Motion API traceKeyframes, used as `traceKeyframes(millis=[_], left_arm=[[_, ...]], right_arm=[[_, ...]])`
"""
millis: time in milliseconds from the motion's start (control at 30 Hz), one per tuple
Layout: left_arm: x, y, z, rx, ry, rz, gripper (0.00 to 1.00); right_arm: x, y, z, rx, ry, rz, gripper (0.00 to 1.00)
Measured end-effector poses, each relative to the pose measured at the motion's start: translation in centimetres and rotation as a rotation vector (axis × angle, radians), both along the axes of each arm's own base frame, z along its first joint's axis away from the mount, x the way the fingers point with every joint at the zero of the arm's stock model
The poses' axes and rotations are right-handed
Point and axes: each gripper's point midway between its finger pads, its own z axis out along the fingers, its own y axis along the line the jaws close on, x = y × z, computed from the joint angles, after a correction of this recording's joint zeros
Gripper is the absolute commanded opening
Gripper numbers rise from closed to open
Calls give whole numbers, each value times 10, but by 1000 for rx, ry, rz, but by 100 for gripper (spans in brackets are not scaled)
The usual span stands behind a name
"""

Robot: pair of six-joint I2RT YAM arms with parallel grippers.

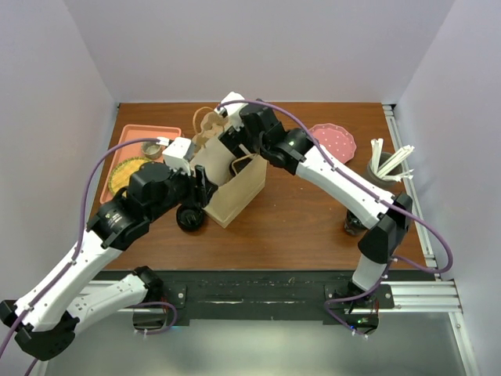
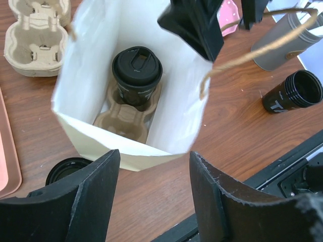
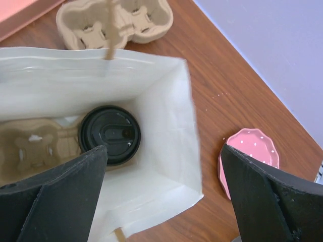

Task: Pack the takeout coffee

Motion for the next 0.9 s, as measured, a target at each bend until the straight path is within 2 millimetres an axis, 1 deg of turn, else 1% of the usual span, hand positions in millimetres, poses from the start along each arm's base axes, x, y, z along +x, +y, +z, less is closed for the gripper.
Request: traceKeyframes(millis=[100, 167, 300, 367, 567, 700, 733, 833, 867, 900], left_arm=[[0, 3, 0, 13, -1, 6, 62], [0, 4, 2, 21, -5, 8, 62], [0, 7, 8, 22, -16, 19, 62], [0, 9, 10, 22, -20, 27, 62], [0, 12, 25, 2, -50, 38, 63], [-2, 15, 30, -8, -65, 42, 63], [-2, 15, 31, -10, -68, 42, 63], [-3, 16, 35, -13, -78, 41, 63], [-3, 16, 38, -15, -82, 41, 63], [-3, 16, 41, -19, -89, 40, 63]], right_arm=[[8, 4, 7, 33, -4, -10, 97], [11, 5, 9, 45, -3, -19, 97], [15, 7, 13, 80, 2, -44, 97], [17, 9, 18, 111, 0, -55, 97], [24, 7, 32, 176, -27, -116, 96], [38, 3, 32, 196, -69, -192, 95], [42, 2, 30, 198, -76, -213, 92], [54, 0, 24, 201, -85, -268, 87], [58, -1, 25, 206, -90, -287, 88], [62, -3, 29, 219, -98, -308, 85]])
